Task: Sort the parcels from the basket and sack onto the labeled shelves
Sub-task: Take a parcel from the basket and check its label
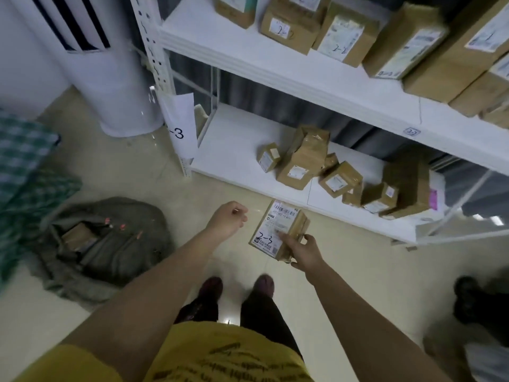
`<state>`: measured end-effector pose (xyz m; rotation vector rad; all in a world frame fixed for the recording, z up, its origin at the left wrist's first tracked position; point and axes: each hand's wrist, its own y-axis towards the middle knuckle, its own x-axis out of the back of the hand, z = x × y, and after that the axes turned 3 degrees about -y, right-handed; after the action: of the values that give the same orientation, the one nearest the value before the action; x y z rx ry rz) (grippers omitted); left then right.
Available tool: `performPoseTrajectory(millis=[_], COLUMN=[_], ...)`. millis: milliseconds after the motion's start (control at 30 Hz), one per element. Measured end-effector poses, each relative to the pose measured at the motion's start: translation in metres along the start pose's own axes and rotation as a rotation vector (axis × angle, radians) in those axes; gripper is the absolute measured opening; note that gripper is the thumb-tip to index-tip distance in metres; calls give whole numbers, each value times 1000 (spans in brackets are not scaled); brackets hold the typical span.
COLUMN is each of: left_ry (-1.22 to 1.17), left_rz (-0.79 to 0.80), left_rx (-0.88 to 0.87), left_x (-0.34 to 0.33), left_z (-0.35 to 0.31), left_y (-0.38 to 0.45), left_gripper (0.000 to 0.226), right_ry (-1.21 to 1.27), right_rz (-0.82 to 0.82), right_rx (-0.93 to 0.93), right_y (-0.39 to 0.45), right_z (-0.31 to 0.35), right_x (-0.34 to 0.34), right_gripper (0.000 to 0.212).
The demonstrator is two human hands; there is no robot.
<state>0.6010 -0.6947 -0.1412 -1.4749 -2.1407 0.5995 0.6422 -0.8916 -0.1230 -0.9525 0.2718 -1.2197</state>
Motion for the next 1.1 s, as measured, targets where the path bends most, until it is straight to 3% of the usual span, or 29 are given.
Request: performPoseTrajectory(millis=[300, 600, 867, 1100], left_ry=[-70, 149, 166, 132], left_rz=[-206, -281, -311, -397], left_rx=[151, 203, 198, 120], left_x=[-50, -67, -57, -49], left_z=[0, 76, 174, 231], left_y=[51, 205, 366, 456], left_gripper=[19, 28, 31, 29], right_ry=[-245, -342, -327, -222], right_rz=[240, 342, 305, 206], right_rx=[51, 57, 123, 410], right_y=[118, 323, 497, 601], right_z=[57, 37, -2, -15], right_x=[17, -61, -133, -181], right_gripper=[93, 79, 91, 66])
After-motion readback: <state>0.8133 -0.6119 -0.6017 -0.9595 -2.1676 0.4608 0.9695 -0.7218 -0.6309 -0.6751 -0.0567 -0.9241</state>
